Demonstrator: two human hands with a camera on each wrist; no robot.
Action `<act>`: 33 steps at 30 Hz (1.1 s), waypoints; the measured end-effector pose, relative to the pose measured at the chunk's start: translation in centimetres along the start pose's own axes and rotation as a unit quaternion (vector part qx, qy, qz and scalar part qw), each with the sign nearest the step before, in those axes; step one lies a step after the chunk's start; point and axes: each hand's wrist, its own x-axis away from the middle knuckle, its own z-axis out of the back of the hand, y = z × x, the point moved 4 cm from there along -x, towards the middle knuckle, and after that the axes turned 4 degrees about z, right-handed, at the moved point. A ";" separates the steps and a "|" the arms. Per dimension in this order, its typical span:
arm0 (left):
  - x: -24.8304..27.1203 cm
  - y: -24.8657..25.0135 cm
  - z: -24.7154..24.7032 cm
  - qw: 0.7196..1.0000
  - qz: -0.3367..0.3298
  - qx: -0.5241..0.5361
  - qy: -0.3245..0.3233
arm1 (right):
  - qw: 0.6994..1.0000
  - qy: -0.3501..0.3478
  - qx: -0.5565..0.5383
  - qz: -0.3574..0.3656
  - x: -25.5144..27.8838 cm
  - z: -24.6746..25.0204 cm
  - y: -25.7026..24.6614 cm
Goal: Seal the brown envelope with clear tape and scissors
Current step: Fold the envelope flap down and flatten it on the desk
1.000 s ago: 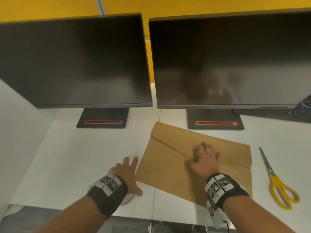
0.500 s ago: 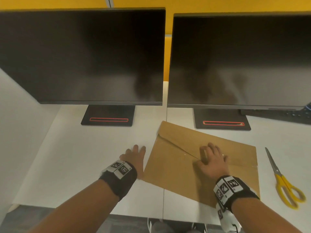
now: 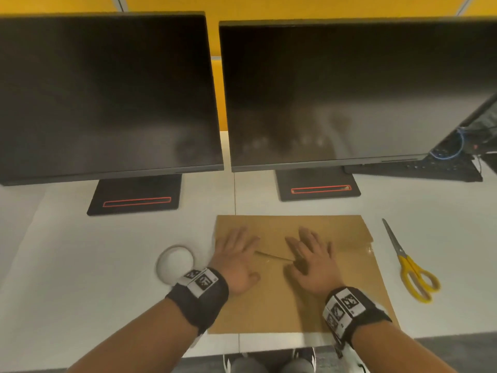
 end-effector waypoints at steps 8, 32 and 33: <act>-2.1 1.8 -4.7 1.000 0.002 -0.026 0.000 | 0.995 -0.086 0.041 0.026 0.5 -1.4 1.1; 2.3 -6.1 0.5 0.916 0.301 0.120 0.237 | 0.996 0.013 0.003 0.083 -2.2 2.2 -0.9; 2.6 -7.1 0.3 0.912 0.334 0.116 0.209 | 0.996 0.012 0.002 0.090 -2.4 2.1 -1.2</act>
